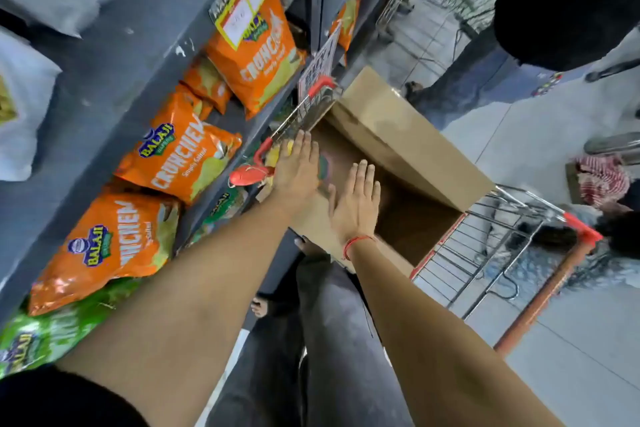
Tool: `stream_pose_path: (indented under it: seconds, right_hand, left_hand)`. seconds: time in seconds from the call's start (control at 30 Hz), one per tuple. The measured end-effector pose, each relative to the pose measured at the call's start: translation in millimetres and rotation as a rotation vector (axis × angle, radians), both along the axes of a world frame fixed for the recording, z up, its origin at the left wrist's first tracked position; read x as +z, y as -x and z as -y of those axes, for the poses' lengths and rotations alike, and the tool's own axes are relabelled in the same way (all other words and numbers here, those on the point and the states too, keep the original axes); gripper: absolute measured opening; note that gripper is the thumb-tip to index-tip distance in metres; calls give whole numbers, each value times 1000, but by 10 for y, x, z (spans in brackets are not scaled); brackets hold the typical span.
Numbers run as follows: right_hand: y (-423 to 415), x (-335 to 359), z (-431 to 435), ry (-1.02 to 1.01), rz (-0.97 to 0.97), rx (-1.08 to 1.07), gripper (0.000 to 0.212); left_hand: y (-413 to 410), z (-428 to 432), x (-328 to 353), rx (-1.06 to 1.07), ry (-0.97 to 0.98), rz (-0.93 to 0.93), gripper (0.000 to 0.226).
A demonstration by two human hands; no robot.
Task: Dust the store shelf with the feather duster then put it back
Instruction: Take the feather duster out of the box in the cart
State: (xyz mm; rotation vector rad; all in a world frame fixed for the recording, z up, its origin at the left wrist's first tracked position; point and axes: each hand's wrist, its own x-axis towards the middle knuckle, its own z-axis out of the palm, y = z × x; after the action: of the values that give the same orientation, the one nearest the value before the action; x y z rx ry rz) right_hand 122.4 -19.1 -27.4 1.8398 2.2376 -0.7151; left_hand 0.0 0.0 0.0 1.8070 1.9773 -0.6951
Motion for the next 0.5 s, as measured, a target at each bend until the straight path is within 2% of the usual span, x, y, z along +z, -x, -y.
stream_pose_path:
  seconds: [0.17, 0.3, 0.5]
  right_hand:
    - [-116, -184, 81, 37, 68, 12, 62]
    - [-92, -196, 111, 34, 70, 35, 62]
    - [-48, -66, 136, 41, 74, 26, 63]
  left_hand:
    - [152, -59, -218, 27, 137, -94, 51]
    - [180, 22, -208, -59, 227, -146, 34]
    - [182, 171, 21, -22, 204, -123, 36]
